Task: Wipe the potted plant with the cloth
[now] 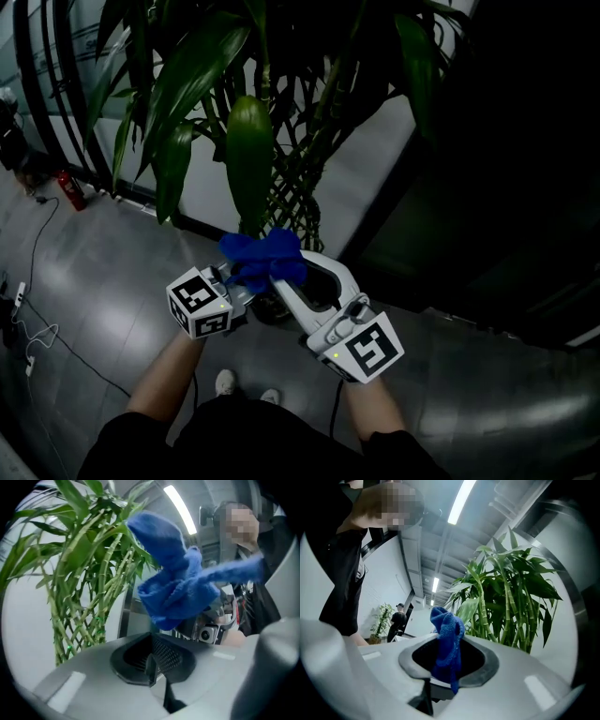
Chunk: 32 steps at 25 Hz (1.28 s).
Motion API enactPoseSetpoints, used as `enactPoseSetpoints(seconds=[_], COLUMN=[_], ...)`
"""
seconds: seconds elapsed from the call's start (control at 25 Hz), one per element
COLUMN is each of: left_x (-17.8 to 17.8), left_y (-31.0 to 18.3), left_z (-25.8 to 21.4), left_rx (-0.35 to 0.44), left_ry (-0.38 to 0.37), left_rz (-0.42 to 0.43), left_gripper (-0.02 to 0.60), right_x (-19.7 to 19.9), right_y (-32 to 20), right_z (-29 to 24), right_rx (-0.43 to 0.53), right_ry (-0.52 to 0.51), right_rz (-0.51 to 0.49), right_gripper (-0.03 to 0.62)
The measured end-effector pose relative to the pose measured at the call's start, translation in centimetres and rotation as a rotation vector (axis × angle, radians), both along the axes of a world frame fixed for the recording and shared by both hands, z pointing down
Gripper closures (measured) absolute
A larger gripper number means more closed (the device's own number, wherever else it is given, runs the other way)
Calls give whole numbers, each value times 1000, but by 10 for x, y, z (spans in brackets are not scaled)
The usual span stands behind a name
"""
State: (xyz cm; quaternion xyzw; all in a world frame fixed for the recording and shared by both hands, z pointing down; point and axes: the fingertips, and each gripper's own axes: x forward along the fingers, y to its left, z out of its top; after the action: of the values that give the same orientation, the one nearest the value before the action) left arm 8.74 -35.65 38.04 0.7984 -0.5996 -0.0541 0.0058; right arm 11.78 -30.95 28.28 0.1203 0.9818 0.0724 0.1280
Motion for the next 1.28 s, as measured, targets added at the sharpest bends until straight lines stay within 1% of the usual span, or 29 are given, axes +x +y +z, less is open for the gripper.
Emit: enactPoseSetpoints(seconds=[0.12,0.28,0.4,0.52,0.64,0.76,0.84,0.92,1.08,1.2,1.28], left_x=[-5,-22,-31,-42,-70,-100,-116,-124,-121,-116,-112], left_y=[11,31,59,92,114,131,148,170,212,240,258], left_z=[15,19,17,17,16,18,16,17,24,30,32], left_rx=[-13,-19,-14,-3,10,8,7,22,25,-5,-21], left_ry=[38,49,66,85,87,84,97,109,111,125,125], left_rz=[-60,-140,-188,-203,-227,-271,-300,-302,-277,-261,-262], left_gripper=[575,575,575,575,575,575,575,575,575,575,575], right_x=[10,13,22,32,24,13,9,8,17,25,31], right_y=[-11,-19,-21,-15,-20,-21,-8,15,59,84,99], right_z=[13,29,37,34,41,49,49,50,68,81,83], right_rx=[-75,-119,-151,-183,-200,-233,-242,-239,-255,-277,-266], right_ry=[0,5,21,31,46,37,26,24,49,84,102], right_rz=[-2,0,56,111,169,218,243,265,330,370,387], right_gripper=[485,485,485,485,485,485,485,485,485,485,485])
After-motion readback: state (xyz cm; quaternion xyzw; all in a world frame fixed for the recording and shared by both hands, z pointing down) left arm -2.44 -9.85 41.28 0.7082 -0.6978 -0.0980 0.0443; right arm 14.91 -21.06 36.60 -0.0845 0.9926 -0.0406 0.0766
